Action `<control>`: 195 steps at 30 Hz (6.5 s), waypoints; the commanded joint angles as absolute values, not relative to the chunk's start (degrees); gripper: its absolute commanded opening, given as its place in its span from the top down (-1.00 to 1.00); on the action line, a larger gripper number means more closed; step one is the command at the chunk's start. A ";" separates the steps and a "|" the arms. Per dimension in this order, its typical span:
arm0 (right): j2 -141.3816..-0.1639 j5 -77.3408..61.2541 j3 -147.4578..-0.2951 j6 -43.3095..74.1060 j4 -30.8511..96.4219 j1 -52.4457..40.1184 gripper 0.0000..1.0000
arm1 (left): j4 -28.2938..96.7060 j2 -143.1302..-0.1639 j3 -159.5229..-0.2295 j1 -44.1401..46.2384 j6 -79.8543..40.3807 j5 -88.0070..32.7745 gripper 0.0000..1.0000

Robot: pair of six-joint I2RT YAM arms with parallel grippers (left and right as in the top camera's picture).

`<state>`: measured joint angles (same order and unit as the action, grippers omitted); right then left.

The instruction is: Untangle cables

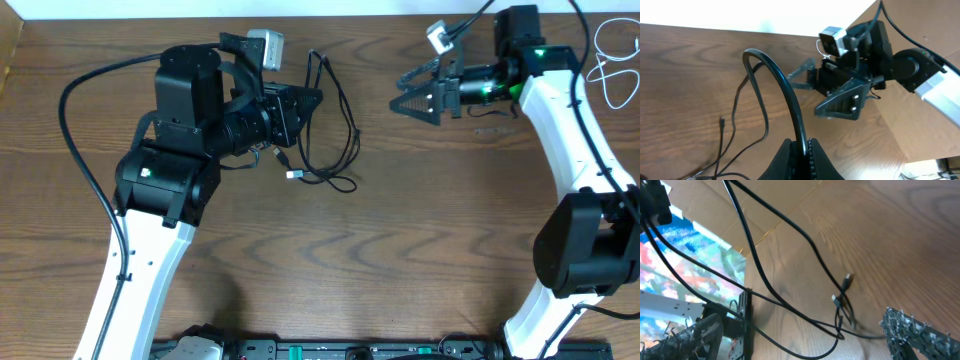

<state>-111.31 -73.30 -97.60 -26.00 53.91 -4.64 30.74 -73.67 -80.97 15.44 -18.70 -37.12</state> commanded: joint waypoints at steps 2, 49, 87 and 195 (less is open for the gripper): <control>-110.59 -74.96 -98.56 -26.83 53.12 -8.01 -0.93 | 30.61 -73.65 -81.23 17.17 -20.58 -37.04 0.85; -109.38 -74.11 -98.56 16.71 13.13 -20.47 -0.08 | 18.50 -78.70 -81.21 18.57 -45.76 -15.29 0.85; -109.38 -63.33 -98.56 24.69 10.04 -21.06 0.98 | 19.03 -78.70 -81.21 19.68 -49.63 -12.78 0.77; -105.73 -31.92 -98.54 2.35 45.67 11.07 -0.99 | 47.18 -78.72 -81.21 11.70 -17.41 -9.80 0.85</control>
